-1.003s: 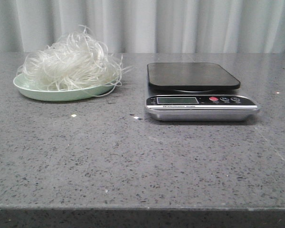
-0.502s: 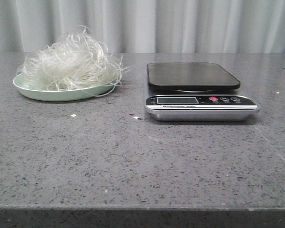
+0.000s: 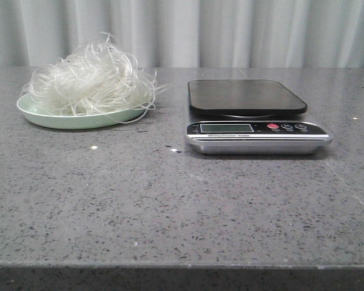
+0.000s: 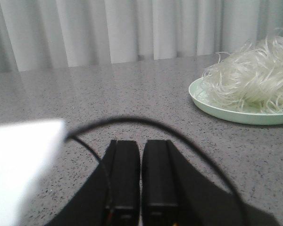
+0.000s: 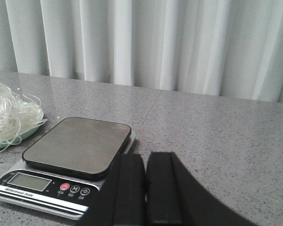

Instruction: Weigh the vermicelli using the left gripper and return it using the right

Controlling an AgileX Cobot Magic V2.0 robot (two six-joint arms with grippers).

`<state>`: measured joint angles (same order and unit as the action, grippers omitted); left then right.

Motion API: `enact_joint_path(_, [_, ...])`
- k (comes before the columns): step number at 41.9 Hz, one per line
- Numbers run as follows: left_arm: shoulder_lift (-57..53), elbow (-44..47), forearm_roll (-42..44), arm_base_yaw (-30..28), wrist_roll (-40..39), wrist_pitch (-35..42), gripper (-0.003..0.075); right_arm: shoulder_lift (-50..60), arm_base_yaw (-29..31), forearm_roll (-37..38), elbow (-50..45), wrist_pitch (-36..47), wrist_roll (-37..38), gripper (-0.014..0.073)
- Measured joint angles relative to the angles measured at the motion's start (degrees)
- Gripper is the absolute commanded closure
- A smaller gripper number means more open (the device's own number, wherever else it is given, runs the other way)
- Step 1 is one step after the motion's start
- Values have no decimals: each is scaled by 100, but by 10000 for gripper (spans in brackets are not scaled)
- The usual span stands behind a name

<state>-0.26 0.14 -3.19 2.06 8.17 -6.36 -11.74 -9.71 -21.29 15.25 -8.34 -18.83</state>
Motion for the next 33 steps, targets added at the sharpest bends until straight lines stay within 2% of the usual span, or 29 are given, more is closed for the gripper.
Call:
enact_joint_path(10, [0,0,0,0,0,0,583,0,0,123,-22,0,46,442])
enact_joint_path(21, [0,0,0,0,0,0,583,0,60,1340,-22,111,1022,442])
enact_joint_path(33, [0,0,0,0,0,0,583,10,1017,1415,-22,111,1161,442])
